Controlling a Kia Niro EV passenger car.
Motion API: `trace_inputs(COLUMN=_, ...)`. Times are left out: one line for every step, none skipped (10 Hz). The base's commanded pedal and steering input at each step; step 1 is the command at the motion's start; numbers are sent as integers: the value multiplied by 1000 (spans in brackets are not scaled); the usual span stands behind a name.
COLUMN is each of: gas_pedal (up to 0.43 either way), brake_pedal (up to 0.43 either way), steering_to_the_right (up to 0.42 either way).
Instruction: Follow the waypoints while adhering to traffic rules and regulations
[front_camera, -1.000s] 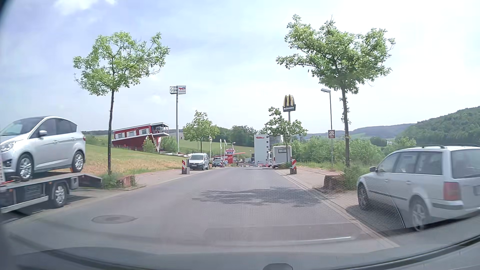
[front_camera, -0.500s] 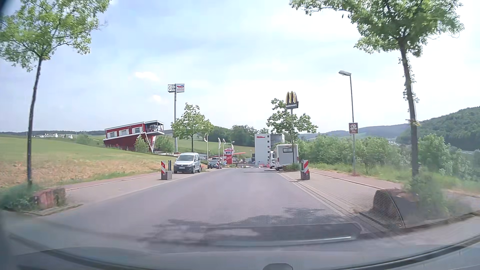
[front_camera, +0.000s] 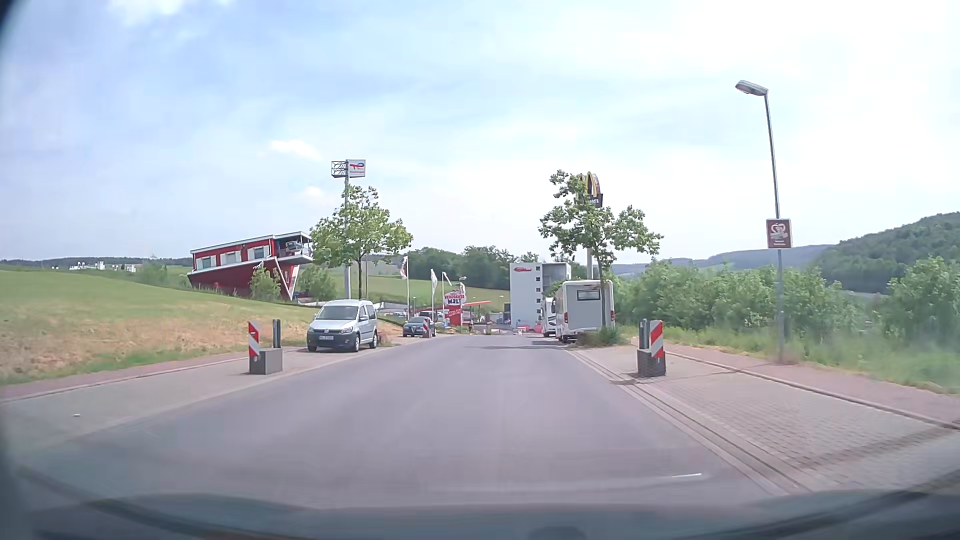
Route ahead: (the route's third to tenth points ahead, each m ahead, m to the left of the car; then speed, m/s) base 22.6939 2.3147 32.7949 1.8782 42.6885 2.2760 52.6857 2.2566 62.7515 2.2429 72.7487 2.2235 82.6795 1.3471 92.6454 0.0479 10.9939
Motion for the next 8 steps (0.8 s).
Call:
trace_inputs(gas_pedal=20, brake_pedal=0, steering_to_the_right=-1)
trace_inputs(gas_pedal=20, brake_pedal=0, steering_to_the_right=-1)
trace_inputs(gas_pedal=20, brake_pedal=0, steering_to_the_right=-1)
trace_inputs(gas_pedal=20, brake_pedal=0, steering_to_the_right=-1)
trace_inputs(gas_pedal=20, brake_pedal=0, steering_to_the_right=-1)
trace_inputs(gas_pedal=20, brake_pedal=0, steering_to_the_right=-1)
trace_inputs(gas_pedal=20, brake_pedal=0, steering_to_the_right=-1)
trace_inputs(gas_pedal=20, brake_pedal=0, steering_to_the_right=-1)
